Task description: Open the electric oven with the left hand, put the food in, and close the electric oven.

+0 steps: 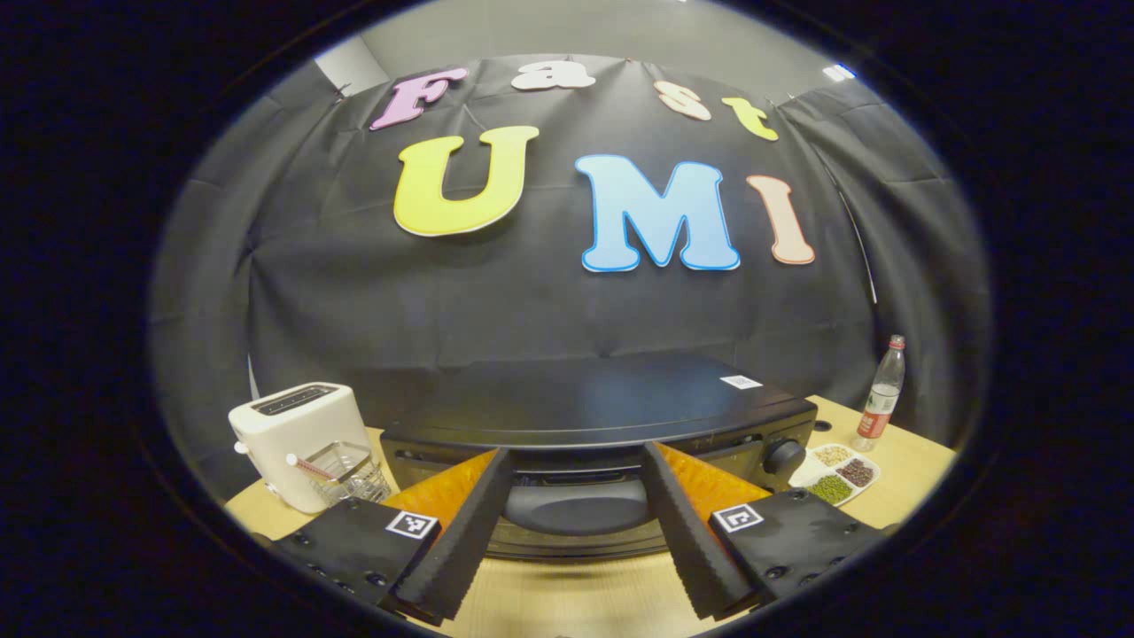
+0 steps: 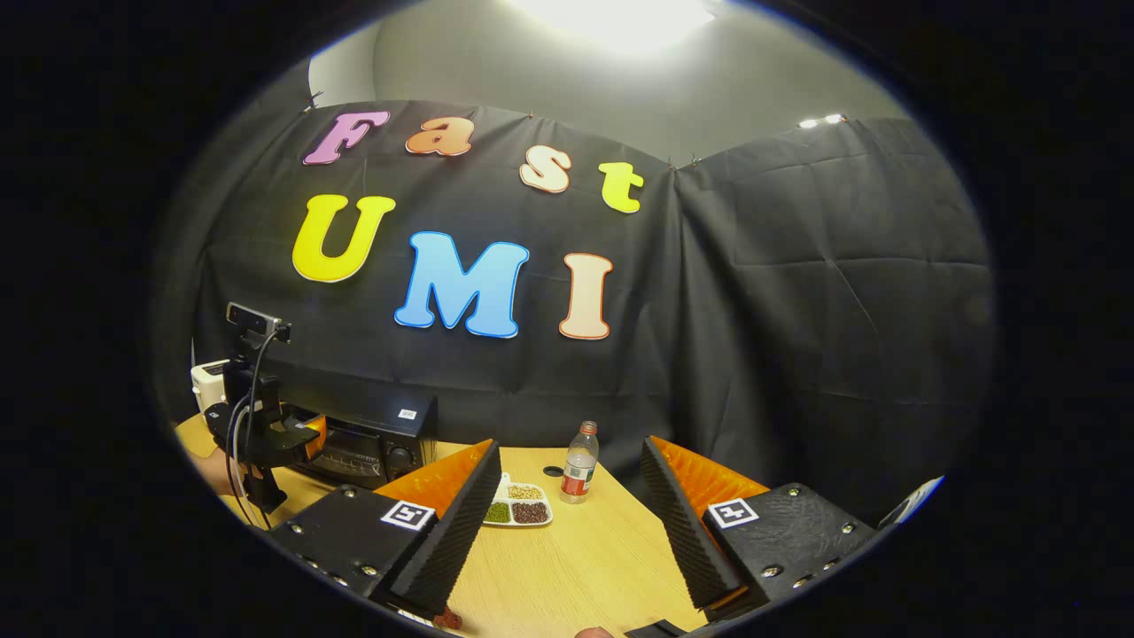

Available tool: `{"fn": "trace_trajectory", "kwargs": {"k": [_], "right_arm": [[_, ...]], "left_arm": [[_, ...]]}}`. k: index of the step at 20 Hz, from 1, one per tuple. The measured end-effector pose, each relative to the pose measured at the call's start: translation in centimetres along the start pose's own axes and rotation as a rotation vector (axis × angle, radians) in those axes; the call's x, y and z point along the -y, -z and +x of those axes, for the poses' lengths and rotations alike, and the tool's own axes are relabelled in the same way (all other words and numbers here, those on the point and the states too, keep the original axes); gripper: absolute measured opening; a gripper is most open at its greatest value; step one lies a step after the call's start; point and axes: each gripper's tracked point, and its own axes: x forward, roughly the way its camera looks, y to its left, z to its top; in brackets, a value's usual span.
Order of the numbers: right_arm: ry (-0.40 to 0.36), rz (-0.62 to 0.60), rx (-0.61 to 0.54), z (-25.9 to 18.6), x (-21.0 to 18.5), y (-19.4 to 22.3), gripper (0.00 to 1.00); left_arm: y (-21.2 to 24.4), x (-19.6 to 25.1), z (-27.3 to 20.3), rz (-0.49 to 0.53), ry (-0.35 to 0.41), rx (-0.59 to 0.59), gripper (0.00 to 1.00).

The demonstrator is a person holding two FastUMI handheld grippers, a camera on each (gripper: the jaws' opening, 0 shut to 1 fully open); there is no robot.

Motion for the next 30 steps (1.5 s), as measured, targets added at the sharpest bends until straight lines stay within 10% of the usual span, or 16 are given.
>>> {"fn": "trace_trajectory", "kwargs": {"k": [30], "right_arm": [[-0.127, -0.026, -0.017, 0.0, -0.7, 0.7, 0.96]], "left_arm": [[11.8, 1.0, -10.3, 0.024, 0.003, -0.172, 0.94]]}}
